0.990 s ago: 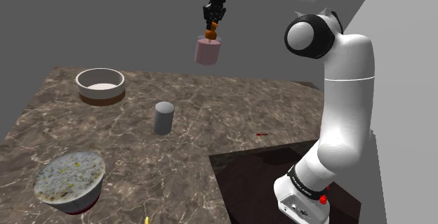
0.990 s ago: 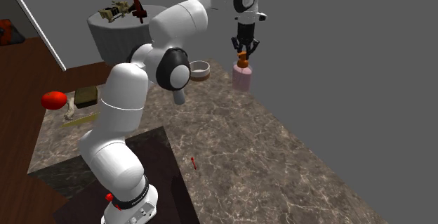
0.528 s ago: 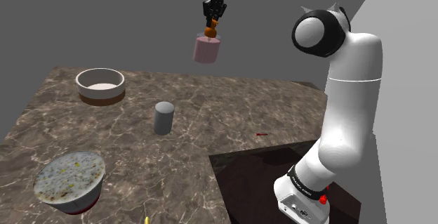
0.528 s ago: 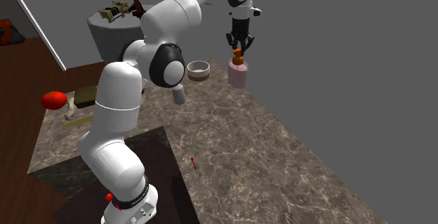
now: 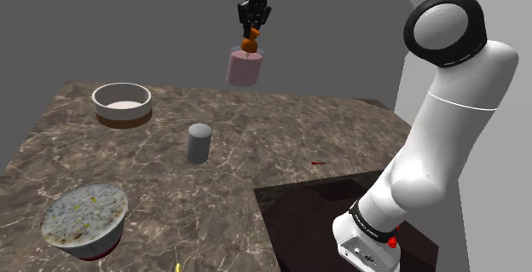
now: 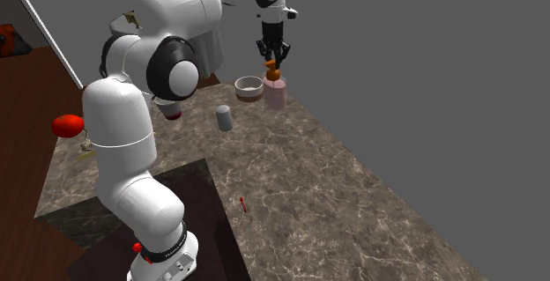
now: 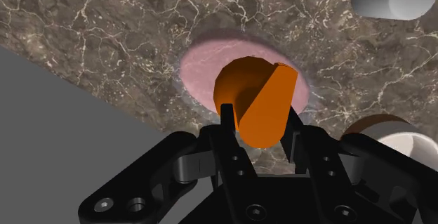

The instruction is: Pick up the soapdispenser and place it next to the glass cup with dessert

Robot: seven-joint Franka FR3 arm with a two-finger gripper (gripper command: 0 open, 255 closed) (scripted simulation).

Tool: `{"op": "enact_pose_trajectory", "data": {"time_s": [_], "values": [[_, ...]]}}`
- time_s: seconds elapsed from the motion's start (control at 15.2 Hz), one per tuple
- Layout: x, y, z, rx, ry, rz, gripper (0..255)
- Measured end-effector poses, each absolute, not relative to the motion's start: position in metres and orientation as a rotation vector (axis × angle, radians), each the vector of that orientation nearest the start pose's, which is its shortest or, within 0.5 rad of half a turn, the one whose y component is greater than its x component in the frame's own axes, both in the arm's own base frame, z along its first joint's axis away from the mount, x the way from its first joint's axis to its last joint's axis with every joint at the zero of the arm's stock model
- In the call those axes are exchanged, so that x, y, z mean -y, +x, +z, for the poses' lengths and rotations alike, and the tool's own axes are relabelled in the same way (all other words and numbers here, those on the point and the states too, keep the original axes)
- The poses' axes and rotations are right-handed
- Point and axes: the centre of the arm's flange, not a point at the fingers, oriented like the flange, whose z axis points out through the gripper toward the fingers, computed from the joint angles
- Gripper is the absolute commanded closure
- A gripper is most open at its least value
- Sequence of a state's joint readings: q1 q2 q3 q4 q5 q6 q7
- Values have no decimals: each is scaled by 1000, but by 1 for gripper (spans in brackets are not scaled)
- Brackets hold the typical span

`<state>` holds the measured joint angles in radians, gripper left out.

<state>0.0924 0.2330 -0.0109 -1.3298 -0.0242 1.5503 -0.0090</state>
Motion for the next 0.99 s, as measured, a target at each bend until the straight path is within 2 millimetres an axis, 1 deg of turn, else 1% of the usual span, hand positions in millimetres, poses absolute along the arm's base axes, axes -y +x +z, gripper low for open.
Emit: {"op": "enact_pose_trajectory", "data": {"time_s": [0.13,0.26,0.4,0.53,0.79,0.99], "values": [[-73,605,597,144,-3166,19,255],[-95,592,598,144,-3166,19,255],[-113,575,598,144,-3165,19,255],[-136,558,601,144,-3166,19,255],[-182,533,600,144,-3166,19,255],[-214,510,597,143,-3166,19,255]]}}
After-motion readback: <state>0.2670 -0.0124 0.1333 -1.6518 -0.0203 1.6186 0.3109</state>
